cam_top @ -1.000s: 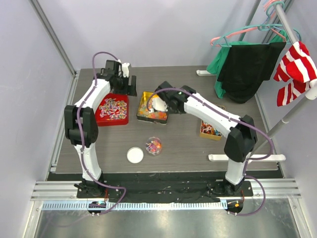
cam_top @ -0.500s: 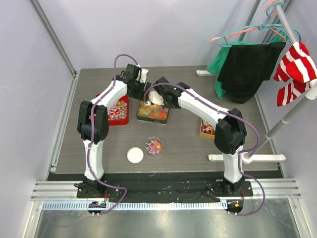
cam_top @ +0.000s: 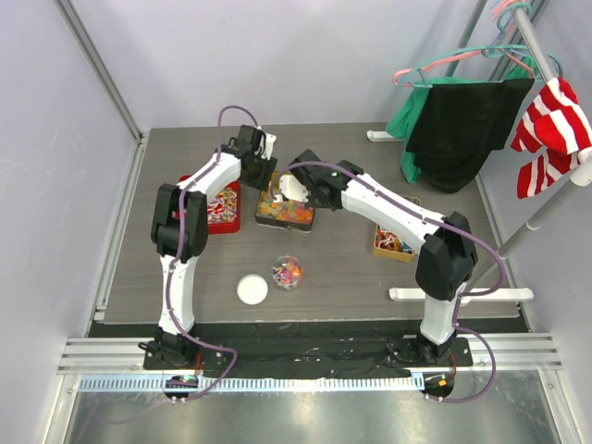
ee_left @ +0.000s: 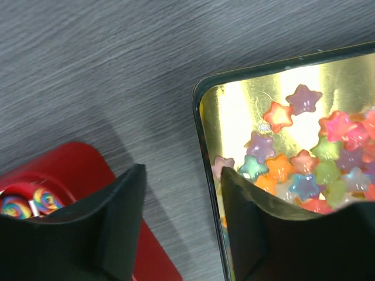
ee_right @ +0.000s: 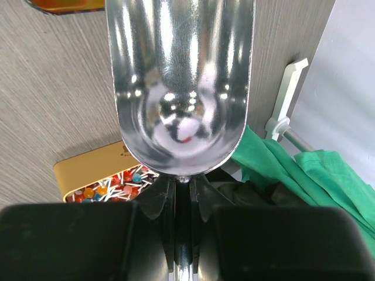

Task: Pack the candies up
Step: Scoop the fake candies from the storage box.

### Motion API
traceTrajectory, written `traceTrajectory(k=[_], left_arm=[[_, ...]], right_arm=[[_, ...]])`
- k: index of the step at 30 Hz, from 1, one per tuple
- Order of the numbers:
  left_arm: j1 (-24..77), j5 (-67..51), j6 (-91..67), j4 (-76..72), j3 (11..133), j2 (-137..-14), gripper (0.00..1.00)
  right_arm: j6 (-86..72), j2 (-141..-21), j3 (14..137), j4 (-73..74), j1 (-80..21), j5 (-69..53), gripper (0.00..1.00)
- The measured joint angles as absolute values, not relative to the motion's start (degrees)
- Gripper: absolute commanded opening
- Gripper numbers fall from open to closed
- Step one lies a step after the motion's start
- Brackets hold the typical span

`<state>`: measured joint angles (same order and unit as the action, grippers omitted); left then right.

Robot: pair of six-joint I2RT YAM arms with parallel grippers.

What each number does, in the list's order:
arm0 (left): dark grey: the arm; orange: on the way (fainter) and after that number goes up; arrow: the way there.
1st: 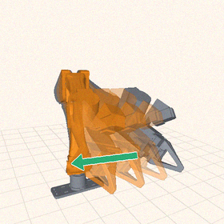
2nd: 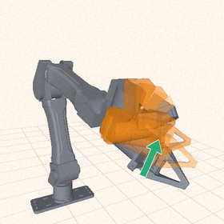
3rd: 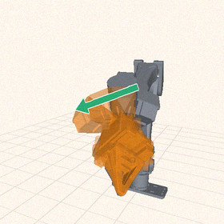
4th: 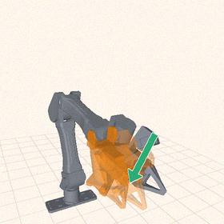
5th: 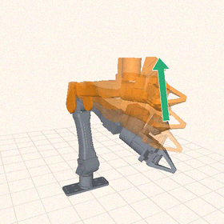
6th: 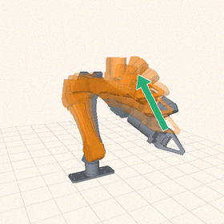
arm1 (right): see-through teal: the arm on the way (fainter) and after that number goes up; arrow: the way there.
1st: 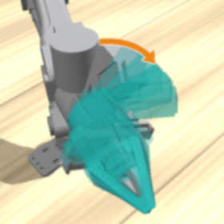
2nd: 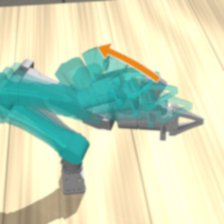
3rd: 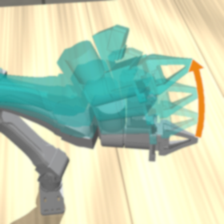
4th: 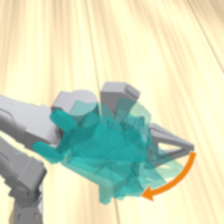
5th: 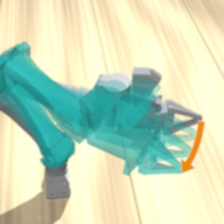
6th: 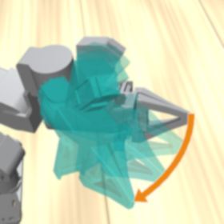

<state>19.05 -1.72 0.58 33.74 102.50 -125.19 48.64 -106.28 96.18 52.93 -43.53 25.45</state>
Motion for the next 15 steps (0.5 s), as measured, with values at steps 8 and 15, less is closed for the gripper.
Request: traceTrajectory(k=[8, 15], left_arm=[[20.0, -0.5, 1.5, 32.8, 102.7, -128.0, 0.47], [20.3, 1.3, 2.3, 31.6, 102.7, -128.4, 0.41]], right_arm=[[48.0, -105.3, 95.0, 52.7, -46.8, 26.5, 0.01], [47.9, -103.8, 93.9, 52.8, -50.4, 27.4, 0.01]])
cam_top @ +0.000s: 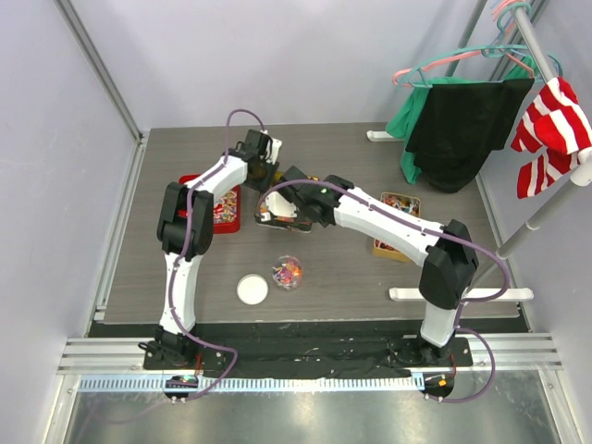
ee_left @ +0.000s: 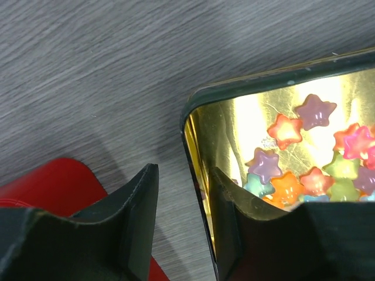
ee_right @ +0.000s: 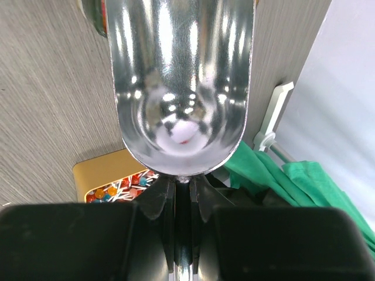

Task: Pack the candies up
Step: Scoop the fake candies from the storage box.

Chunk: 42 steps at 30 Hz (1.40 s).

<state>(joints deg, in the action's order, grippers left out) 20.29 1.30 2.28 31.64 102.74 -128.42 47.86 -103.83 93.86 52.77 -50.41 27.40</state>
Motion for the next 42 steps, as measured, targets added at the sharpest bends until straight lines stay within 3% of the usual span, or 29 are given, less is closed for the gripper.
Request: traceTrajectory(k=[9, 22, 42], left_arm=[[21.2, 3.6, 3.2, 29.8, 102.7, -128.6, 0.0], [21.5, 3.2, 3.7, 29.2, 102.4, -128.3, 0.0], [23.0, 0.7, 12.5, 29.0, 101.4, -122.2, 0.0]], right_arm=[[47.9, -102.3, 92.5, 52.7, -52.6, 28.1, 0.01], [54.2, -103.4, 91.7, 51.9, -50.9, 32.7, 0.01], [74.3, -119.9, 98.8, 44.2, -47.4, 46.2, 0.01]])
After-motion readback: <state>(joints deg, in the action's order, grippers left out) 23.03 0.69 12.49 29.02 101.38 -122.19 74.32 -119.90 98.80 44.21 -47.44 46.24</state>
